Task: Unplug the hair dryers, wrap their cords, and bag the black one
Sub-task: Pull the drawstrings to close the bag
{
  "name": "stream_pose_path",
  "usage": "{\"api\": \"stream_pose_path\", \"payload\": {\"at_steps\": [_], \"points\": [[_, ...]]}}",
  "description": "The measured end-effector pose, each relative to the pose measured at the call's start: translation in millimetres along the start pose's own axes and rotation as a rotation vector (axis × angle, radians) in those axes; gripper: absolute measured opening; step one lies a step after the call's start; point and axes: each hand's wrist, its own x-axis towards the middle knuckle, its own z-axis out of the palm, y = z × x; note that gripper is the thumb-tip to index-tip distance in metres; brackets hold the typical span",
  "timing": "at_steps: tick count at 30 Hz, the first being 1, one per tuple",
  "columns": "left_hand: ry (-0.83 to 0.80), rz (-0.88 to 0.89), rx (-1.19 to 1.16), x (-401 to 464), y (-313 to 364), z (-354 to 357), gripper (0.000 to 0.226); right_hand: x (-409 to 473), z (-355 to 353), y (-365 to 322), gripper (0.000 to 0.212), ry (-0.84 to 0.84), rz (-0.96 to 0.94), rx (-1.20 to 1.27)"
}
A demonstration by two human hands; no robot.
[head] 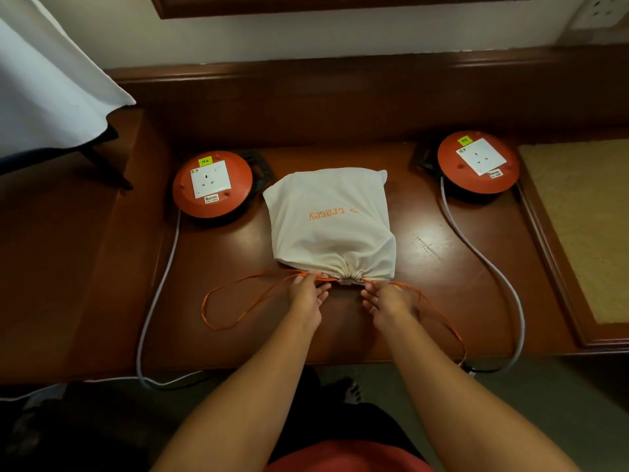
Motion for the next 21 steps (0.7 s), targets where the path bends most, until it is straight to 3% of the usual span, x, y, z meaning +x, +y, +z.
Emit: {"api": "stream_pose_path", "payload": {"at_steps": [7,11,21], "points": [[-0.146,0.223,0.22,-31,20,-4,0.029,-33,-8,-25,0.013,-0.183,-0.144,0.183],[-0.198,0.346,0.283,-49,32,-3,0.03,-61,-12,-47,0.017,-0.199,-0.311,0.168],[-0.29,0.489,0.45,-69,92,17,0.031,-112,14,-98,0.018,-0.318,-0.686,-0.362]]}}
